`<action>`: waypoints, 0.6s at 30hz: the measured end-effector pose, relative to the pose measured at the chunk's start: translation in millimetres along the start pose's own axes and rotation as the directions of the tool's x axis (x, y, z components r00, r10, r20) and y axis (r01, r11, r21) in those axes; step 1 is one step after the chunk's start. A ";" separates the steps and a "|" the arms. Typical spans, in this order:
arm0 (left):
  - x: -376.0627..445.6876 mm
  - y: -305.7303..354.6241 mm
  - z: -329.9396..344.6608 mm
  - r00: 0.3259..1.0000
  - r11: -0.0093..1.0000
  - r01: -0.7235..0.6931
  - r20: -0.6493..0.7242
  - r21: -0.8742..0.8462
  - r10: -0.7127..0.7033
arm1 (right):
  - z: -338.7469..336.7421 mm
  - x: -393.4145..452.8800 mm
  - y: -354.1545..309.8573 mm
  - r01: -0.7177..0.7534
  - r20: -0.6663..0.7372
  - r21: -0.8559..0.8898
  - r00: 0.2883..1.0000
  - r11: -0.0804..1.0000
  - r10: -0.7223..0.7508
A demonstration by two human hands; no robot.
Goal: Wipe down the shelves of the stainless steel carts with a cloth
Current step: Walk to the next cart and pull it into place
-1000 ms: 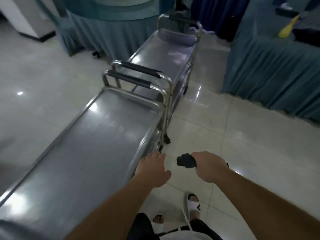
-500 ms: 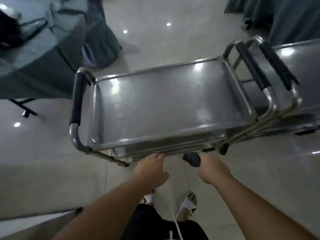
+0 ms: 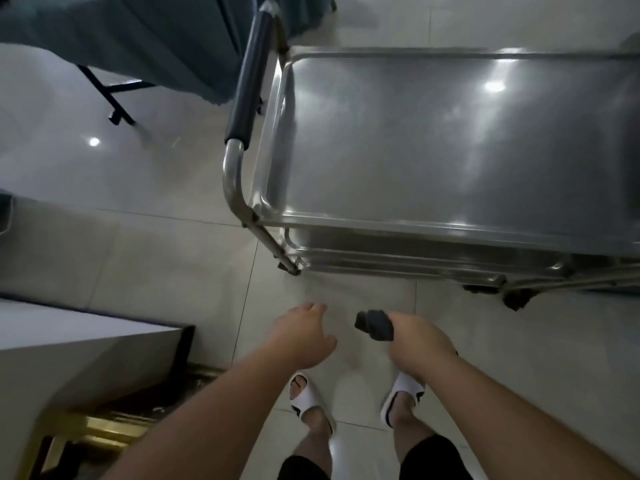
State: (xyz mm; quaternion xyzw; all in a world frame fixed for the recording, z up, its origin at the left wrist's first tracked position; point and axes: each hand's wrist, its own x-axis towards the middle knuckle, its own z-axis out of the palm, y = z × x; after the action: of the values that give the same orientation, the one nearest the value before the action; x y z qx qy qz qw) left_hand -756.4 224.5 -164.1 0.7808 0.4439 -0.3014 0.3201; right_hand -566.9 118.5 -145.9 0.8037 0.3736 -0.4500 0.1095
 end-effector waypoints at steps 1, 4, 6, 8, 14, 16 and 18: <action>9.7 -8.8 7.8 1.000 1.000 0.009 -0.001 -0.009 -0.009 | 9.7 12.2 -5.9 0.022 0.008 0.003 1.000 1.000 -0.022; 38.6 -31.2 30.0 0.998 0.998 0.056 -0.014 -0.028 -0.057 | 33.8 52.9 -17.4 0.104 0.045 0.004 0.994 0.995 -0.104; 59.8 -42.5 45.8 0.996 0.995 0.088 -0.027 -0.036 -0.089 | 47.0 82.2 -20.2 0.152 0.065 -0.001 0.986 0.988 -0.152; 83.6 -53.0 63.3 0.990 0.989 0.136 -0.037 -0.052 -0.138 | 58.2 114.9 -20.9 0.194 0.040 0.008 0.980 0.981 -0.194; 171.7 -77.5 131.7 0.984 0.987 0.162 -0.070 -0.012 -0.162 | 104.0 209.0 -1.5 0.233 -0.045 0.004 0.972 0.973 -0.232; 203.7 -86.7 150.8 0.984 0.989 0.145 -0.106 -0.013 -0.146 | 121.6 244.1 2.8 0.246 -0.082 -0.015 0.966 0.969 -0.246; 236.2 -96.8 166.3 0.979 0.992 0.128 -0.157 -0.017 -0.129 | 137.2 280.0 3.2 0.235 -0.103 -0.061 0.965 0.970 -0.240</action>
State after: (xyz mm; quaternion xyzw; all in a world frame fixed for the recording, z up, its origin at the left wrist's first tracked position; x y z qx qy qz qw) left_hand -773.0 253.8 -467.0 0.7709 0.5184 -0.2571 0.2663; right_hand -564.3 186.5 -450.2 0.7738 0.4834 -0.4058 0.0533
